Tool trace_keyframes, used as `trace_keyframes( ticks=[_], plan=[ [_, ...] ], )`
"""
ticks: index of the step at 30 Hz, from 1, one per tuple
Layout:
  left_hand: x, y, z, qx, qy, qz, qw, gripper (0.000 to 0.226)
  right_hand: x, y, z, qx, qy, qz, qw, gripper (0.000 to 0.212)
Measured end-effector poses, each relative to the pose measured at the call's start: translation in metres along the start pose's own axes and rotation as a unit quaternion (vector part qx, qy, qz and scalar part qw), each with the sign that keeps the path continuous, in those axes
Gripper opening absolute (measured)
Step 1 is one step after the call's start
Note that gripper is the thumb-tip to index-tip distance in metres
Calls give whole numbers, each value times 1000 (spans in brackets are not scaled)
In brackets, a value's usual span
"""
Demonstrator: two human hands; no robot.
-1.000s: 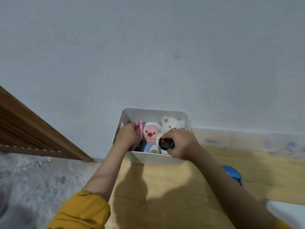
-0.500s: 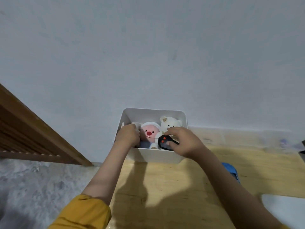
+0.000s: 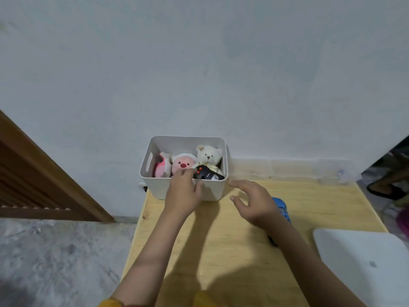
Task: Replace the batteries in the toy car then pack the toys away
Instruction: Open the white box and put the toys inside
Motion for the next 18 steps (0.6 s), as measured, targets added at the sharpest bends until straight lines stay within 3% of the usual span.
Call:
trace_keyframes(
  ticks=[12,18],
  plan=[
    [-118,83,-132,77,13,-16,997,43,-127,118,45,-38,7,-4,999,42],
    [-196,129,-232,191,-11,17,981,37,-244,200,90,-40,20,-157,987,49]
  ],
)
Point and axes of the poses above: each hand's wrist, its own y-axis away from the middle knuckle, its own z-axis out of the back of the hand, x = y × z, the point moved 4 cm from there along -y, towards the middle knuckle, and after that the axes turned 6 degrees about x, right-handed, at the moved point
